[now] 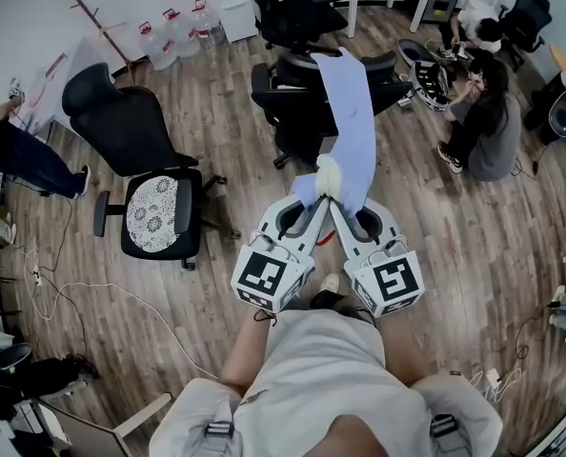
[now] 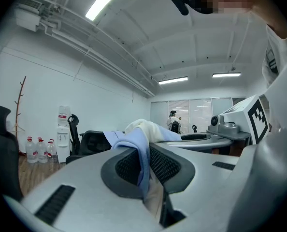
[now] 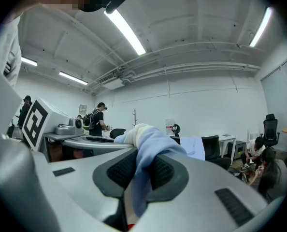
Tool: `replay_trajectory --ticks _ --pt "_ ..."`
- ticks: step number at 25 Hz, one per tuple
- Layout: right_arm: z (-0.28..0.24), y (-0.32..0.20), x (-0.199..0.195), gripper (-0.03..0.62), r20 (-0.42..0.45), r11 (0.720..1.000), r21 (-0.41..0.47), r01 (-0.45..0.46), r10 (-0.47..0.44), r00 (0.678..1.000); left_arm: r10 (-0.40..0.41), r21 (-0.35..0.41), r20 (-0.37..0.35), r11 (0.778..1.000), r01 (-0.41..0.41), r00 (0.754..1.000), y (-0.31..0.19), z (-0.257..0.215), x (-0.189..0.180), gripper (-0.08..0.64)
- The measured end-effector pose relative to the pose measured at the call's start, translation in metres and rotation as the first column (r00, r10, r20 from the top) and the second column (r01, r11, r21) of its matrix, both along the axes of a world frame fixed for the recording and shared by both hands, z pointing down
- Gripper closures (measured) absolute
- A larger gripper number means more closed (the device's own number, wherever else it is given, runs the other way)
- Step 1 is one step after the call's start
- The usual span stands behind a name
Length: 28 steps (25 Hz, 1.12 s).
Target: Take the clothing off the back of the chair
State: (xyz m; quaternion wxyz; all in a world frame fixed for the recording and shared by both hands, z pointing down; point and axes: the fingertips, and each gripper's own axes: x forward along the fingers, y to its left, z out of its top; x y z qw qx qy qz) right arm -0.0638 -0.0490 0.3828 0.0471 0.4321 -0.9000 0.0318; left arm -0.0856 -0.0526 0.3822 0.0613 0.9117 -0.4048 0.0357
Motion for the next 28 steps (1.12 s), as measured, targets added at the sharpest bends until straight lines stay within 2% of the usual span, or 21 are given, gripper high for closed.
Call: replay_trajectory --ticks 11,28 --pt "-0.008 0.021 -0.024 0.531 -0.003 0.998 0.009 -0.067 0.067 0.998 0.072 0.003 -0.013 0.997 -0.072 0.997 0.019 -0.007 -0.023 0.508" --pt "-0.015 0.058 -0.054 0.531 -0.007 0.994 0.039 -0.104 0.104 0.995 0.115 0.028 -0.019 0.993 -0.115 0.993 0.055 -0.015 -0.052 0.508"
